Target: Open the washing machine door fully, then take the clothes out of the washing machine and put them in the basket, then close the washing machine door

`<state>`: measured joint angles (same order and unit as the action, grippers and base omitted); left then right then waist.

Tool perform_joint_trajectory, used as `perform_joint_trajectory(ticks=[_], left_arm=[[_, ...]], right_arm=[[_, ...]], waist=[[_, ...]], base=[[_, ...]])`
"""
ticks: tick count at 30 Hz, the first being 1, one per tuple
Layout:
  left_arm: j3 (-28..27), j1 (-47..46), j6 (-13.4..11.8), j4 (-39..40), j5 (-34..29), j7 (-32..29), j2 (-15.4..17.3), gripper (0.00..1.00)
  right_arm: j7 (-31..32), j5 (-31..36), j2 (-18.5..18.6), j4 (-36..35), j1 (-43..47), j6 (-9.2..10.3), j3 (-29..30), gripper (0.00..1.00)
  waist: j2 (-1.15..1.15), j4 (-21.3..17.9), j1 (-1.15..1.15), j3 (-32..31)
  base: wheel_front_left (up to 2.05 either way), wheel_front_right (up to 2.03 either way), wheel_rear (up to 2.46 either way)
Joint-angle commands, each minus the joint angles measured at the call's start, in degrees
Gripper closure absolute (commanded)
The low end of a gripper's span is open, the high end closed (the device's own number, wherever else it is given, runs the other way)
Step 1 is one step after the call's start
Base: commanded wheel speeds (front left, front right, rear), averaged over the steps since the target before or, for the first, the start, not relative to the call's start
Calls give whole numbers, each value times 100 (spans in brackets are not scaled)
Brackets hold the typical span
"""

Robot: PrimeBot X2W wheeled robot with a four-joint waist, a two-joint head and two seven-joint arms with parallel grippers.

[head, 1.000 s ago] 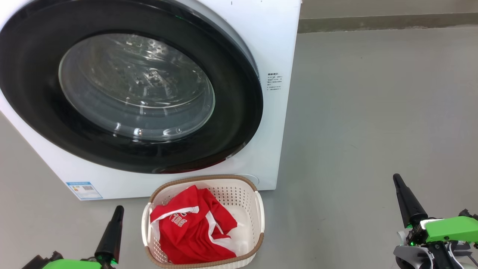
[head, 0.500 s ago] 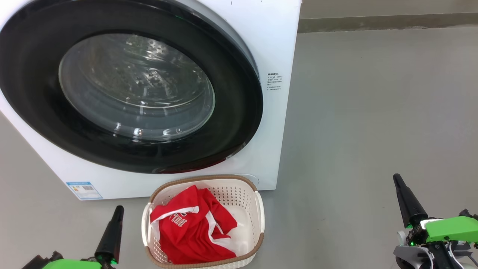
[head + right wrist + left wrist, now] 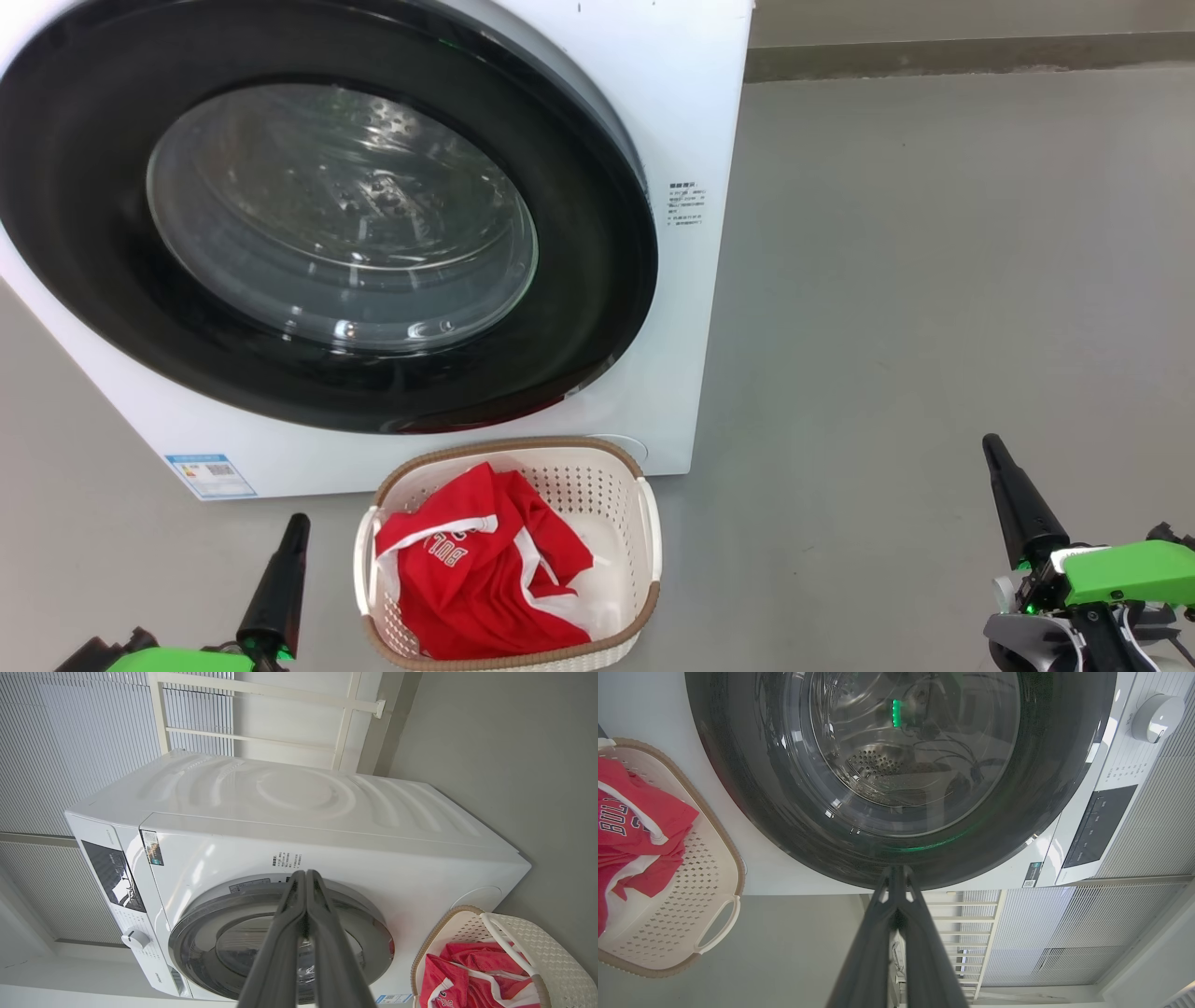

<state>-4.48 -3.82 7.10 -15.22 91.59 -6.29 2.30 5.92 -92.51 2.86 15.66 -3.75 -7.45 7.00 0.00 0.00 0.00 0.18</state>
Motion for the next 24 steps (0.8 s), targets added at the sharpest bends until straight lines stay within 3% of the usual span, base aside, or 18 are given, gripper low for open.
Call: perform_joint_trajectory(ticks=[1, 24], left_arm=[[-207, -237, 39, 119, 56, -22, 58, 100], [-206, -237, 39, 119, 57, -21, 58, 100]], right_arm=[[32, 9, 27, -165, -240, -3, -79, 100], [41, 19, 19, -165, -241, -3, -68, 100]], waist=[[0, 0, 0, 0], [0, 0, 0, 0]], base=[[0, 0, 0], [0, 0, 0]])
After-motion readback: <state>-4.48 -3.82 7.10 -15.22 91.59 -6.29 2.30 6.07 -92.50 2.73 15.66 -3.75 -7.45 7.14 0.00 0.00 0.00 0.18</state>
